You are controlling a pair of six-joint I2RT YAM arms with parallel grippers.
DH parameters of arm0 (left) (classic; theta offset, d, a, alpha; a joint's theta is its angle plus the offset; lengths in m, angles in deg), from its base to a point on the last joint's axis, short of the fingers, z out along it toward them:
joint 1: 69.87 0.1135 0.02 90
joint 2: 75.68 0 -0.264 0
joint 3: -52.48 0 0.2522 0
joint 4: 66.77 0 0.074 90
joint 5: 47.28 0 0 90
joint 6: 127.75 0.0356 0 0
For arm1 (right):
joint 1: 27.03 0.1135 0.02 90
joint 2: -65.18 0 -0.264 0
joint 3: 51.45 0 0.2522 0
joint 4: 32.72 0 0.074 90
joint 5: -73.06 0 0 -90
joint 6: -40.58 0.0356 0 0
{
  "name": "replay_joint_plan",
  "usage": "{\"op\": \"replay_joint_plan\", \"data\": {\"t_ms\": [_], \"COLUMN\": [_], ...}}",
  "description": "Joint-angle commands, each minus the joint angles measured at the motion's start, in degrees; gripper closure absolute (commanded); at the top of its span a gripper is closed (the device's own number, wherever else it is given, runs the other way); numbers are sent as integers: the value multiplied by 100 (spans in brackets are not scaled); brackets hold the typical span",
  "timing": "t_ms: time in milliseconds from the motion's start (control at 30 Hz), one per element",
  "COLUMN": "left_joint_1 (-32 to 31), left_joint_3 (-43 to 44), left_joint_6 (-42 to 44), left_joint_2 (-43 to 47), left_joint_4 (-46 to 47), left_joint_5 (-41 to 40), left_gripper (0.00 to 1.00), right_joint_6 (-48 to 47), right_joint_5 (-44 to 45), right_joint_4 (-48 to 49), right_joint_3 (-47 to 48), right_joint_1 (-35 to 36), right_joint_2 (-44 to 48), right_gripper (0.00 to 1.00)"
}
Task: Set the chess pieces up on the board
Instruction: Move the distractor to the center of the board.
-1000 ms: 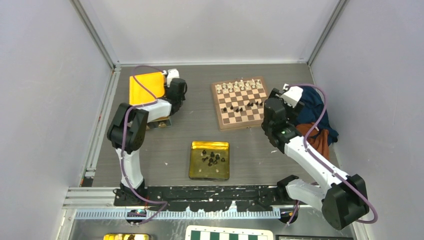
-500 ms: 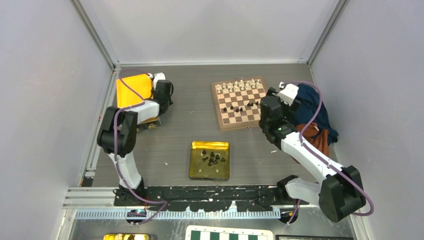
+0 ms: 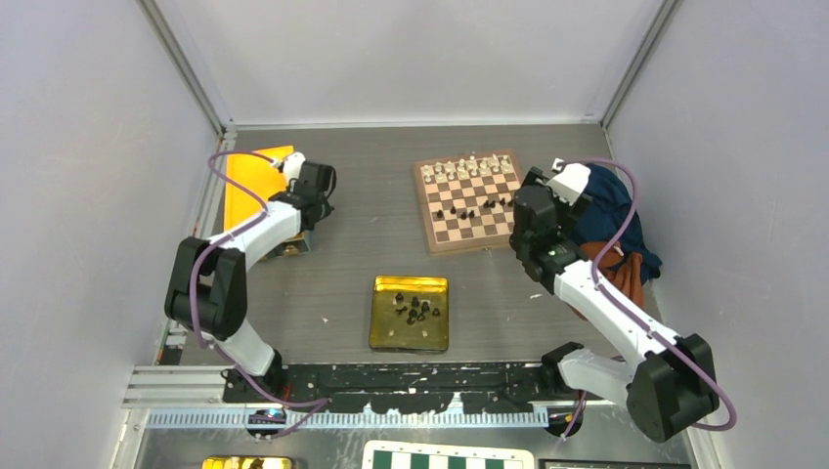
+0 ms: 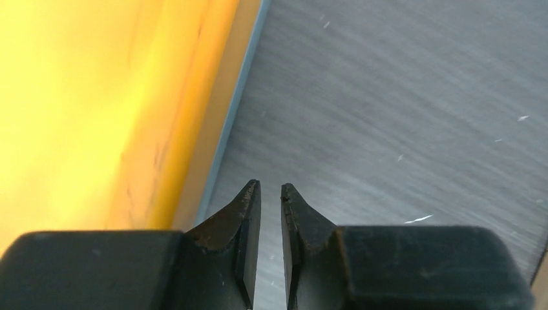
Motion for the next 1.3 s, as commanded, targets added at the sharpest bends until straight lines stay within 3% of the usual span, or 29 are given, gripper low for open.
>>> {"op": "replay_joint_plan", "data": {"t_ms": [0,167,500,667,833,1000,1233,1267], "left_joint_1": [-91,-41,451,722,542,-305,-1072,-1127], "left_joint_3": [329,445,250,129,338,1116,1952,2027], "left_joint_6": [-842,-1325,-1797,-1733,-1473,-769,-120,-90], "left_joint_2": [-163,-312,-152,-108,-209,-586,-1284,-1376], "left_joint_4": [-1545,-2247,-2387,-2236,-1873,-1546,-1153,-1098], "left_joint_5": [-869,-1357,-1322,-1211,-670,-499,169,273], "left_gripper": [80,80,80,80,81,80,75,72], "right_joint_6": [189,193,217,205,157,146,438,499], "right_joint_5": [11,-18,1,25,26,-138,-739,-834], "right_joint_4": [-11,-93,-97,-72,100,120,-307,-322], "right_joint_3": [173,139,24,37,118,544,1367,1495], "right_joint_1": [40,48,49,37,3,-308,-1075,-1173], "right_joint_2": [404,518,477,316,-61,-794,-1990,-2130], "right_gripper": [19,19,18,18,21,40,96,99]}}
